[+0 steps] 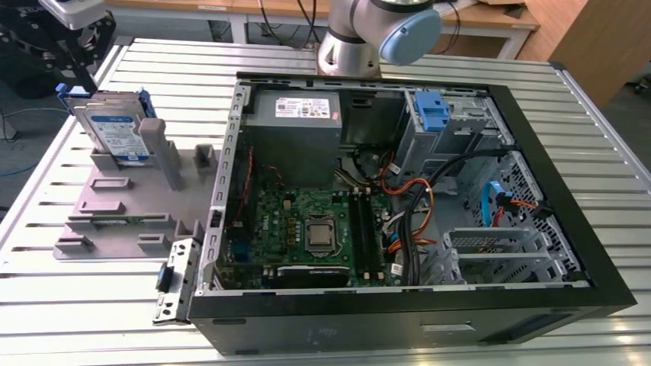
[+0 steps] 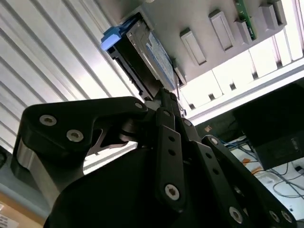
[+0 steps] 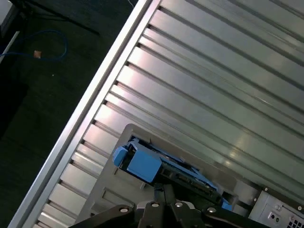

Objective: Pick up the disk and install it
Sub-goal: 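Pick up the disk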

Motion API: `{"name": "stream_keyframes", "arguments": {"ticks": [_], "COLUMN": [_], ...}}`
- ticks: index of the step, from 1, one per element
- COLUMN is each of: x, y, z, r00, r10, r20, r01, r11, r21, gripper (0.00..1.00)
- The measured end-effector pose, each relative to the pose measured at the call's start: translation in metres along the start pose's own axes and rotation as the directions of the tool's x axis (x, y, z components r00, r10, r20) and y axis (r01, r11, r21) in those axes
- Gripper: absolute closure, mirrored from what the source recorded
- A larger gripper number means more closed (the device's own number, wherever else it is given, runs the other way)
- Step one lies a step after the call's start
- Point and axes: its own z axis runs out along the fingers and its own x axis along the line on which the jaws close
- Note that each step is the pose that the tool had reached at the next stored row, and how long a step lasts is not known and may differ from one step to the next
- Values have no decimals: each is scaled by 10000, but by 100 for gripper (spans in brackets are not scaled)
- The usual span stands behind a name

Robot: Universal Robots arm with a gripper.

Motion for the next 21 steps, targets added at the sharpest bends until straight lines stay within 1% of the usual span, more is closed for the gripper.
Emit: {"name": "stream_keyframes", "arguments": {"ticks": [1, 3, 5, 7, 10, 13, 15, 18, 20, 21], "x": [0, 0, 0, 0, 0, 0, 0, 0, 0, 0], "y": [0, 0, 0, 0, 0, 0, 0, 0, 0, 0], "z": [0, 0, 0, 0, 0, 0, 1, 1, 1, 2], "r00": [9998, 9985, 9958, 9919, 9833, 9721, 9627, 9469, 9352, 9284], "r10": [-179, -554, -913, -1270, -1818, -2345, -2703, -3212, -3539, -3712], "r20": [-8, -25, -40, -55, -77, -98, -111, -130, -141, -147], "r01": [179, 554, 913, 1270, 1818, 2344, 2703, 3211, 3537, 3710], "r11": [9998, 9985, 9958, 9919, 9833, 9721, 9628, 9470, 9353, 9285], "r21": [-5, -15, -24, -35, -52, -70, -83, -103, -115, -122], "gripper": [89, 89, 89, 89, 89, 89, 89, 89, 89, 89]}}
